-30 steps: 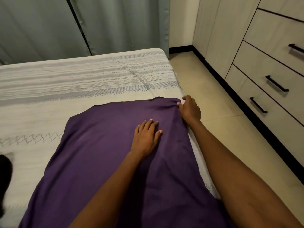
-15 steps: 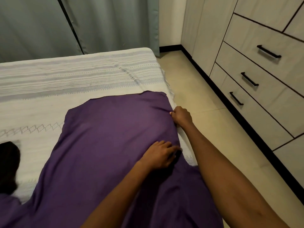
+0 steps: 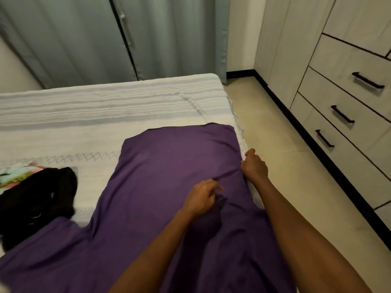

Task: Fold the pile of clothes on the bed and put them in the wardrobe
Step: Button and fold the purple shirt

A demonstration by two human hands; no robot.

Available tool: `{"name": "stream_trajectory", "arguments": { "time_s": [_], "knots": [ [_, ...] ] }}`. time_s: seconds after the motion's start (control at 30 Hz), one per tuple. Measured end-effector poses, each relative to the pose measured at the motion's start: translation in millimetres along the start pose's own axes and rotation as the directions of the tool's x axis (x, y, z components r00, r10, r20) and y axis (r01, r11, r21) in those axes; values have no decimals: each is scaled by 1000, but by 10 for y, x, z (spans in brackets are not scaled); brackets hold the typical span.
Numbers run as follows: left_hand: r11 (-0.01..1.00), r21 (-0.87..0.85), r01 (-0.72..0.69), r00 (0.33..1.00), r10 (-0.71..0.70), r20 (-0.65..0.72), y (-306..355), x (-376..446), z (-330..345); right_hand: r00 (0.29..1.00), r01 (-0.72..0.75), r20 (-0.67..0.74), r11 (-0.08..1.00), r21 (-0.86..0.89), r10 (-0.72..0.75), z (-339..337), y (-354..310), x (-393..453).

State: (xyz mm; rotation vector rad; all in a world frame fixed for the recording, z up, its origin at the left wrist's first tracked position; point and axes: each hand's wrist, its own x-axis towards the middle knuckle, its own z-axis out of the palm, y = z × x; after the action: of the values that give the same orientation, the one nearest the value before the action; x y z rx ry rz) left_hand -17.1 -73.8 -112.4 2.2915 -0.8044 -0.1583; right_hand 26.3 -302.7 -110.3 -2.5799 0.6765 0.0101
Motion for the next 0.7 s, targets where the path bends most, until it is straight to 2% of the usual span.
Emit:
{"name": "stream_trajectory", "arguments": {
  "time_s": [0.07, 0.13, 0.2, 0.27, 0.4, 0.5, 0.6, 0.7],
  "knots": [
    [994, -25, 108, 987, -110, -117, -194, -107, -189, 991, 87, -96, 996, -34, -90, 59, -152, -96],
    [975, -42, 219, 947, -223, -230, -380, -186, -403, 976, 186, -107, 982, -41, -189, 130, -362, -145],
    [938, -41, 344, 881, -338, -331, -630, -278, -661, 953, 294, -65, 954, -51, -297, 266, -656, -170],
    [882, -31, 471, 787, -435, -438, -942, -392, -937, 906, 422, -7, 905, -58, -423, 463, -1003, -182],
    [789, -23, 614, 633, -510, -582, -1559, -650, -1438, 772, 629, 139, 777, -25, -621, 938, -1801, -173],
    [699, 7, 715, 560, -566, -605, -1909, -733, -1743, 692, 709, 203, 705, -14, -693, 1294, -2396, -108],
    [662, 11, 749, 554, -617, -559, -2221, -695, -1919, 652, 751, 205, 659, -41, -730, 1577, -2963, 6],
    [635, 7, 773, 559, -675, -481, -2466, -561, -2023, 656, 753, 202, 651, -98, -727, 1808, -3472, 213]
  ]
}}
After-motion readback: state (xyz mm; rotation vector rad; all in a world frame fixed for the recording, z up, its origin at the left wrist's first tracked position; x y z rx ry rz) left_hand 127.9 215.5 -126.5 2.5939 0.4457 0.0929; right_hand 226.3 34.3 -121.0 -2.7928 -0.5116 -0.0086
